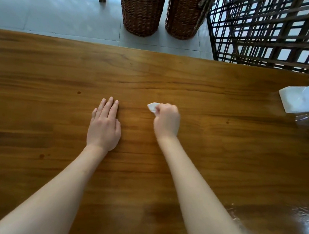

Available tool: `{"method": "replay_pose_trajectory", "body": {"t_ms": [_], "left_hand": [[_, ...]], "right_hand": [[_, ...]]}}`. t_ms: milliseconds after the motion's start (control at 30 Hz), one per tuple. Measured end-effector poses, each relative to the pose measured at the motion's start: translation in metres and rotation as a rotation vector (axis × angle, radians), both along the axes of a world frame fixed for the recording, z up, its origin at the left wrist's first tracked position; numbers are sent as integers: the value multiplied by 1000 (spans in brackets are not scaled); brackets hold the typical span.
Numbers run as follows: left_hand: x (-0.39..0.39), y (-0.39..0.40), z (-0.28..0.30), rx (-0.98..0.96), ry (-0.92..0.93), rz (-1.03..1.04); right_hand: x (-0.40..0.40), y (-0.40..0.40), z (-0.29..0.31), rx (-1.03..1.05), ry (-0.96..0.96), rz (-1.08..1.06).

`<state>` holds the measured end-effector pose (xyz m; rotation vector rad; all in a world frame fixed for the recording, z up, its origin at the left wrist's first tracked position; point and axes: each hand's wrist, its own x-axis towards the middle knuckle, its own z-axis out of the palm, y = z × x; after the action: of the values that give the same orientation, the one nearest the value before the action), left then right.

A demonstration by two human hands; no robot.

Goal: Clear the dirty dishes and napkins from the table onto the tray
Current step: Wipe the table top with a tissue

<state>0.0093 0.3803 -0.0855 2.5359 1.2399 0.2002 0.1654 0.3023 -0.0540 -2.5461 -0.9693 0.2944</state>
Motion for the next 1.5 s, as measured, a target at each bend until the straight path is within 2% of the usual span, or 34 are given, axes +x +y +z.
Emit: {"method": "replay_pose_trajectory", "body": {"t_ms": [100,200,233,333,400,433,533,600,633,800,867,933,1067,1133,1333,1500], "left_hand": [[1,-1,2,-5,11,8],[2,-3,5,-20,2,8],[2,-3,6,-26,-4,4],[1,-2,7,-40,-19,-2],[1,-1,6,-41,-21,-3],[1,-1,6,-40,-22,-3],[0,-1,5,-39,-28,1],[1,-2,5,-38,-22,5],[2,-2,5,-37,-20,4],[3,-1,5,-31,-33,0],[1,-1,5,-32,-37,0],[2,-2,5,-31,-31,-3],[2,-3,7,-24,-20,2],[4,-11,9,-14,-27,1],[65,-55,17,-36,-69,-173],[76,-73,1,-43,-10,-216]], "right_hand": [[-36,-32,-1,53,-32,237],[-13,-64,0,41,-94,281],[5,-68,1,23,-112,201],[63,-66,-3,-24,-113,-208],[71,-59,-6,-32,-113,-322],[60,-55,-6,-25,-101,-298],[7,-67,-5,29,-116,-13],[8,-86,-6,82,-168,48],[23,-94,-6,85,-188,-2],[115,-106,-8,25,-132,-569],[121,-99,-5,25,-151,-663],[111,-95,-9,10,-185,-567],[68,-108,-16,23,-240,-206],[62,-121,-13,61,-263,-103],[112,-138,12,121,-237,-330],[145,-126,8,94,-82,-507]]}}
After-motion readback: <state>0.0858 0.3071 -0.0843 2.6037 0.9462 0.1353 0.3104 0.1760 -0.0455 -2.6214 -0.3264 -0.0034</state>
